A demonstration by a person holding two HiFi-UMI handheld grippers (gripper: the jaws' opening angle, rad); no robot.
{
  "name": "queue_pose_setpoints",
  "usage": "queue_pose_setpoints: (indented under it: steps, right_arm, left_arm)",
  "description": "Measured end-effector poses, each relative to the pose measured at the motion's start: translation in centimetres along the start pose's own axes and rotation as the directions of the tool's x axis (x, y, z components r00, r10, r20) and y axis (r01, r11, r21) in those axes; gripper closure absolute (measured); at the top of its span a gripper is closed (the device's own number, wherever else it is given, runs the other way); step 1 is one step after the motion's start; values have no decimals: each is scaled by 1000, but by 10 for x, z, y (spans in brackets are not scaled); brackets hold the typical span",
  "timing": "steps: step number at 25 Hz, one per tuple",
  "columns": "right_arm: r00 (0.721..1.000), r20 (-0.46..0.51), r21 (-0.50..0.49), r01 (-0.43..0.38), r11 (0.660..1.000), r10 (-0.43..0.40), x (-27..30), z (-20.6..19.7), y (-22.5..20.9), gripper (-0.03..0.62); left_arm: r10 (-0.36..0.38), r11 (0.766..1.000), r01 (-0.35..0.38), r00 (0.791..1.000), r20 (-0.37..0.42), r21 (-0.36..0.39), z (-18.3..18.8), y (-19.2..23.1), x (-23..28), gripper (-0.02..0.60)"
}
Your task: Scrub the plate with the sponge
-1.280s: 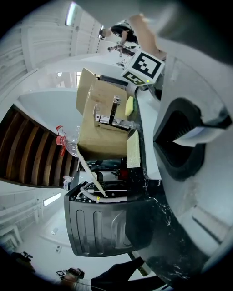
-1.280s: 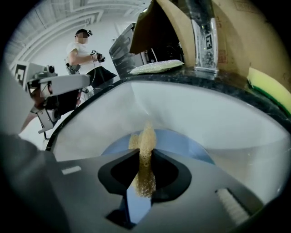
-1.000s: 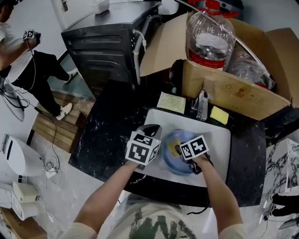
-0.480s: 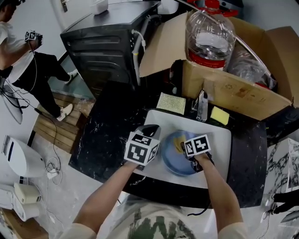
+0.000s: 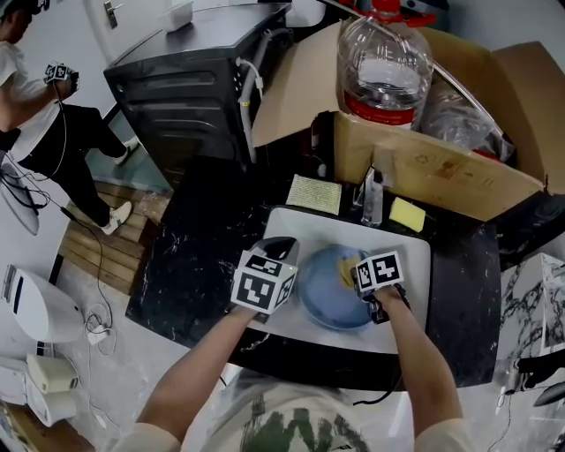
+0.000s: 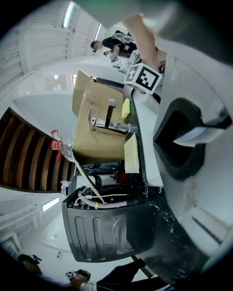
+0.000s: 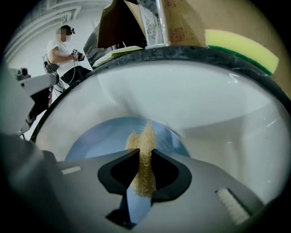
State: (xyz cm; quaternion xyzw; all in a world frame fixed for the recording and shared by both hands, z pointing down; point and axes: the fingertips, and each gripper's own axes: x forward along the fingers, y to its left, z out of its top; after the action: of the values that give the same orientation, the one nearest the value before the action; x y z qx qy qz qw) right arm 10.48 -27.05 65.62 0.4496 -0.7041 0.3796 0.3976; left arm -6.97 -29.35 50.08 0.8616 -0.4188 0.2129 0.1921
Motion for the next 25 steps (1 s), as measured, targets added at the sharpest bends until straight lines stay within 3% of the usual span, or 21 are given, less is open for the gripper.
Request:
queue_pose_setpoints:
  steps: [8, 13, 25]
  right_arm:
    - [997, -66, -13, 32, 999, -33, -15, -16, -16, 511]
    - [992, -116, -78, 34, 996, -43, -25, -26, -17, 511]
    - [975, -222, -223, -73, 972, 22, -42, -57, 2, 513]
  left_arm:
    - [-17, 1000, 18, 1000, -12, 22, -4, -9, 0, 583]
    - [-25, 999, 25, 1000, -13, 35, -5, -15, -1, 583]
    - [-20, 999, 21, 1000, -9, 26, -8, -21, -7, 583]
